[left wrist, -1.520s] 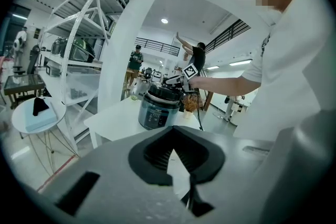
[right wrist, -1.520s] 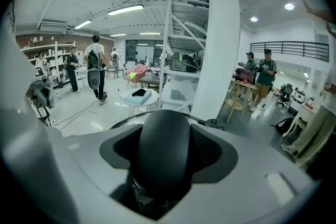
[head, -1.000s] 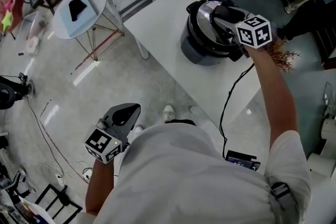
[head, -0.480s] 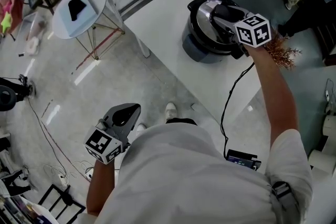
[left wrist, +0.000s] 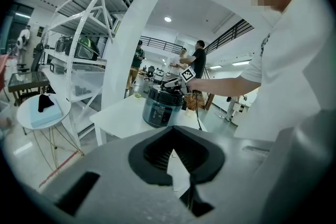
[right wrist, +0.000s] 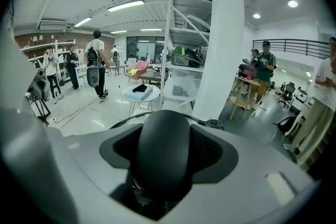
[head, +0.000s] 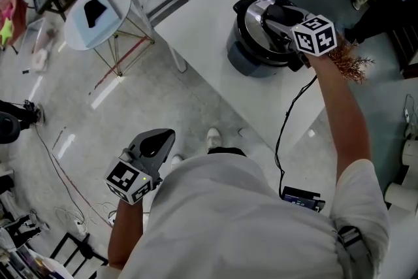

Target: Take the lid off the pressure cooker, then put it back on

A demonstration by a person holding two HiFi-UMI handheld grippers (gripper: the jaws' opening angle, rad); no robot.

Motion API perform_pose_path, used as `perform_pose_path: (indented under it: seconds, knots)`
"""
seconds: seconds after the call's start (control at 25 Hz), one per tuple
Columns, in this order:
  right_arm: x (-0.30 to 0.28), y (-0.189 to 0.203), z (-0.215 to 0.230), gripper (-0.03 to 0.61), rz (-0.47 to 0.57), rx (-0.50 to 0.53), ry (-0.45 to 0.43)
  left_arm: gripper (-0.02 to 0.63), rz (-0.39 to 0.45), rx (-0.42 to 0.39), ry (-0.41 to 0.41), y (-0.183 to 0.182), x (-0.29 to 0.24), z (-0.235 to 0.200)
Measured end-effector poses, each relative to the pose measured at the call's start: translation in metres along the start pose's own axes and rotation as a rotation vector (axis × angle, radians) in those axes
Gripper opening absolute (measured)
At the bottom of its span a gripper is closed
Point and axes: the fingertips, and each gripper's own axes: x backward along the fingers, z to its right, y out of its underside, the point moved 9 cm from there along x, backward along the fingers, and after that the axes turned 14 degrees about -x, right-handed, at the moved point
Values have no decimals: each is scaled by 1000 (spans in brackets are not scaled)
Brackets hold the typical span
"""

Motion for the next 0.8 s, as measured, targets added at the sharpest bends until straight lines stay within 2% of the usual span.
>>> perform_pose_path:
  seconds: [0.2, 0.36, 0.8]
  knots:
    - [0, 1, 1, 298, 1, 3, 12, 6, -4, 1, 8, 4, 6, 0]
    - [2, -1, 1, 340, -10, 11, 31, 6, 3, -7, 11, 4, 15, -2]
    - [40, 7, -10, 342, 28, -21, 108, 6, -1, -30, 71, 11, 31, -8]
